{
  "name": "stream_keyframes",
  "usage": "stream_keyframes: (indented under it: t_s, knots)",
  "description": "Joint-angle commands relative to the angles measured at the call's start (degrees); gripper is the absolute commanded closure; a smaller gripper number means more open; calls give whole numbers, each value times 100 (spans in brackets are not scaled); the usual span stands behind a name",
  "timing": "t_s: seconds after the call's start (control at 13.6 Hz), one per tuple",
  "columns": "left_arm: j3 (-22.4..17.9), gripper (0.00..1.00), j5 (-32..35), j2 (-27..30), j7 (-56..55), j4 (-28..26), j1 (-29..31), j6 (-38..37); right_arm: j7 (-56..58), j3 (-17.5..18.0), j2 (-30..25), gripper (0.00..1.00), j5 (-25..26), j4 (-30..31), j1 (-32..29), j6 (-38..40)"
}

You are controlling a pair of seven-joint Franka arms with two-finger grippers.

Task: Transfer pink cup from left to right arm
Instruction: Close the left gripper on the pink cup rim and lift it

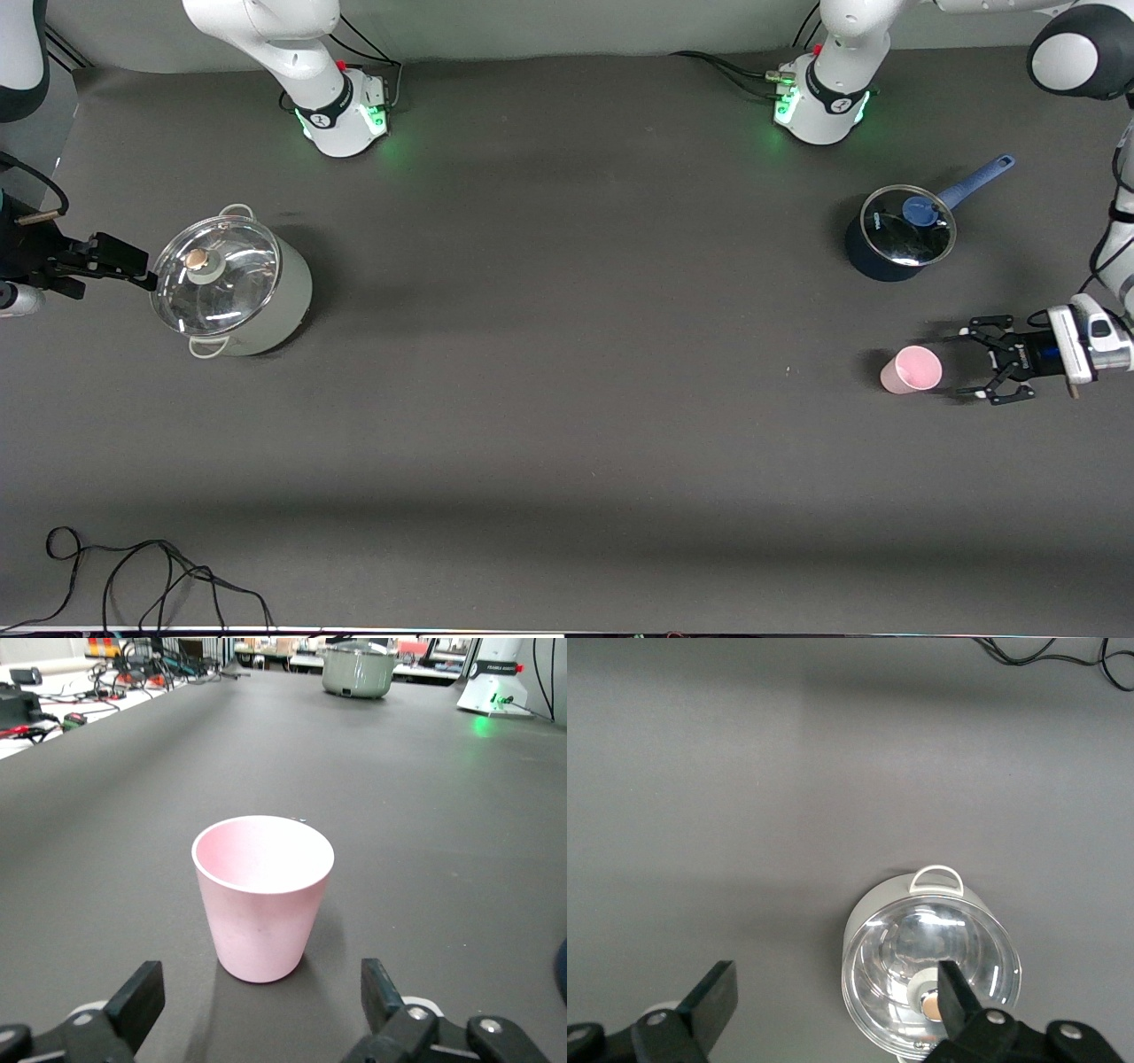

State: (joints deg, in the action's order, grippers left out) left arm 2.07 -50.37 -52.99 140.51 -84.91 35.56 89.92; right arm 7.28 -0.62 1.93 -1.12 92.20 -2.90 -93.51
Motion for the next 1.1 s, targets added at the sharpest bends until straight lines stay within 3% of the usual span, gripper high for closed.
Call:
stream_keyframes:
  t_s: [0.0, 0.22, 1.03]
  knots:
    - [135, 1, -209, -246, 309, 264, 126, -176, 116, -17, -43, 0, 68, -18, 17, 52]
    - [223, 1, -562, -589, 600, 335, 144, -334, 116, -25, -43, 0, 59, -9, 17, 52]
    - [531, 0, -825, -897, 802, 308, 179, -642, 116, -17, -35, 0, 68, -9, 17, 43]
